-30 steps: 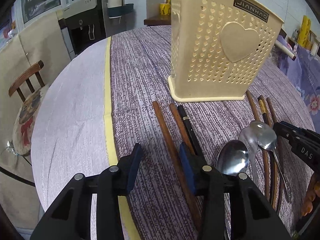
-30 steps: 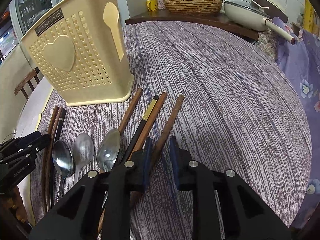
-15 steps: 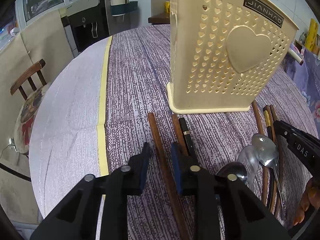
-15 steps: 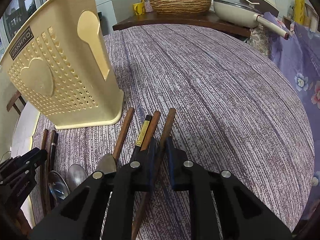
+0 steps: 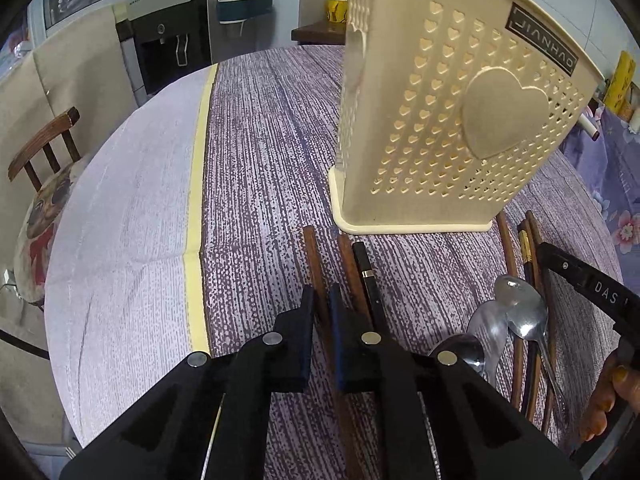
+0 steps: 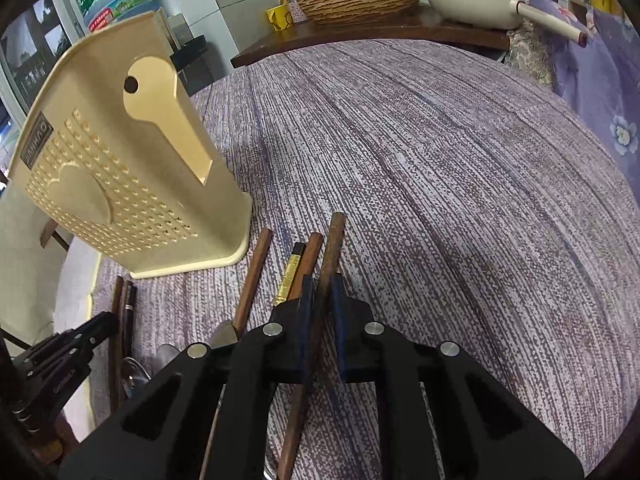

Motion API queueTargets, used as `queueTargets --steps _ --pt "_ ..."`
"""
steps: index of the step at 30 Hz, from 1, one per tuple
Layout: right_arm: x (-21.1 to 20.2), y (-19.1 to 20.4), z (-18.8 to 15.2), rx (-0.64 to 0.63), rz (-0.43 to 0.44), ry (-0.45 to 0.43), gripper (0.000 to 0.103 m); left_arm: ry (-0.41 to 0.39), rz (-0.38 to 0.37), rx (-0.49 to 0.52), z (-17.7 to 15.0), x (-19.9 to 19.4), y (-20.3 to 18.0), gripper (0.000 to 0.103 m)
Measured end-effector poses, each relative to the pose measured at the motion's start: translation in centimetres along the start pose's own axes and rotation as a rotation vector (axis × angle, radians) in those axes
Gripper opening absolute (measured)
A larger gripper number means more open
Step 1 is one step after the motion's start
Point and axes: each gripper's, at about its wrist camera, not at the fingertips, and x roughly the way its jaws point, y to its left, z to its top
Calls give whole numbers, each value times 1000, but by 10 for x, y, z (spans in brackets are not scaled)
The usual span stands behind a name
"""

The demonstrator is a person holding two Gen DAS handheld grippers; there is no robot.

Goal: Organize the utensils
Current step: 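Lift the chopsticks upright with both tools and carry them over the cream holder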

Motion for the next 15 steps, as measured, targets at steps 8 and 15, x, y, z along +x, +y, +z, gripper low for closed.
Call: queueTargets --steps 8,15 --pt "-22 3 4 -8 49 -92 10 -11 -46 -38 2 -2 9 8" --pt "-60 4 11 -27 118 -210 9 -104 -69 -41 8 -29 9 8"
